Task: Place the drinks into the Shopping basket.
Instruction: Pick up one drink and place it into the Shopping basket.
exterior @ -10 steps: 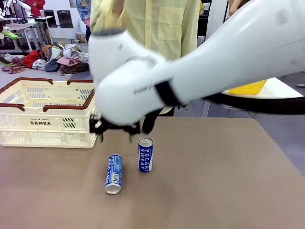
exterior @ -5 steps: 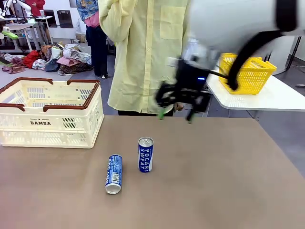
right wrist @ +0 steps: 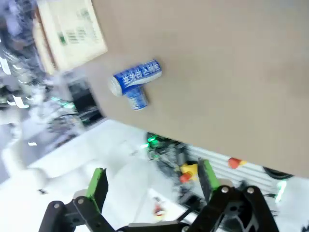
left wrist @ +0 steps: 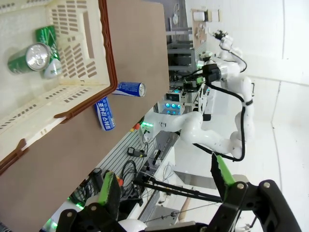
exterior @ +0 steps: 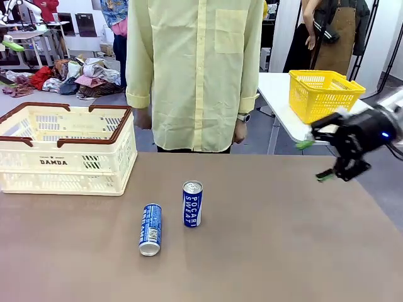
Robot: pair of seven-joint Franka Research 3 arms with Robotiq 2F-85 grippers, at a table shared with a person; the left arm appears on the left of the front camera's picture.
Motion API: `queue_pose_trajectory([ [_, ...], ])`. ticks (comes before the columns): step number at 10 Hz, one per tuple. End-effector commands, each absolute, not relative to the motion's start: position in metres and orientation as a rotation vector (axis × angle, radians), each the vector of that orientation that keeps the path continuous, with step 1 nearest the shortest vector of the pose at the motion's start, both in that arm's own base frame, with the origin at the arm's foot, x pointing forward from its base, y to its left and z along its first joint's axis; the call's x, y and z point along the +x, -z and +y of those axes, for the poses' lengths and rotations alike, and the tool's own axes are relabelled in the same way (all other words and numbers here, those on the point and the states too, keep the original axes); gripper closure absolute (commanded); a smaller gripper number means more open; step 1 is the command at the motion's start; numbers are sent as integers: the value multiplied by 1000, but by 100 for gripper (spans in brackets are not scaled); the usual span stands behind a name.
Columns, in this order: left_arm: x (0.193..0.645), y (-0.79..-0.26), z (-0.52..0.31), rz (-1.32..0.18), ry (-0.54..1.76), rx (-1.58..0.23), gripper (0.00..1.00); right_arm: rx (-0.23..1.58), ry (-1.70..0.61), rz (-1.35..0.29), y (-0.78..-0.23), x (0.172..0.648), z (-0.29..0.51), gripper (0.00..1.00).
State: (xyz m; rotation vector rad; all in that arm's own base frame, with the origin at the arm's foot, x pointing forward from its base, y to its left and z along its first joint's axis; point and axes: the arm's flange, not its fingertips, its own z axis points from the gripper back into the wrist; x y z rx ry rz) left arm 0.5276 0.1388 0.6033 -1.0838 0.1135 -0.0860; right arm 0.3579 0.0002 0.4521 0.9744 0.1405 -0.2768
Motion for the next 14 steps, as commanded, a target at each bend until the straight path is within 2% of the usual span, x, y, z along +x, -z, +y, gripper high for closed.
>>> queue_pose_trajectory([
  [1, 525, -607, 137, 115, 85, -1097, 0, 1295, 554, 185, -398, 371, -32, 0],
  [3, 525, -607, 137, 115, 85, -1097, 0, 1381, 539, 150, -362, 377, -35, 0],
  [4, 525, -607, 137, 115, 85, -1097, 0, 1210, 517, 199, -397, 356, -51, 0],
  [9, 528, -603, 139, 114, 86, -1084, 0, 1210, 517, 199, -397, 356, -51, 0],
  [11, 502, -618, 78, 133, 71, -894, 0, 1210, 517, 199, -397, 356, -51, 0],
  [14, 450, -602, 9, 182, 173, -626, 0, 1210, 517, 199, -397, 356, -51, 0],
])
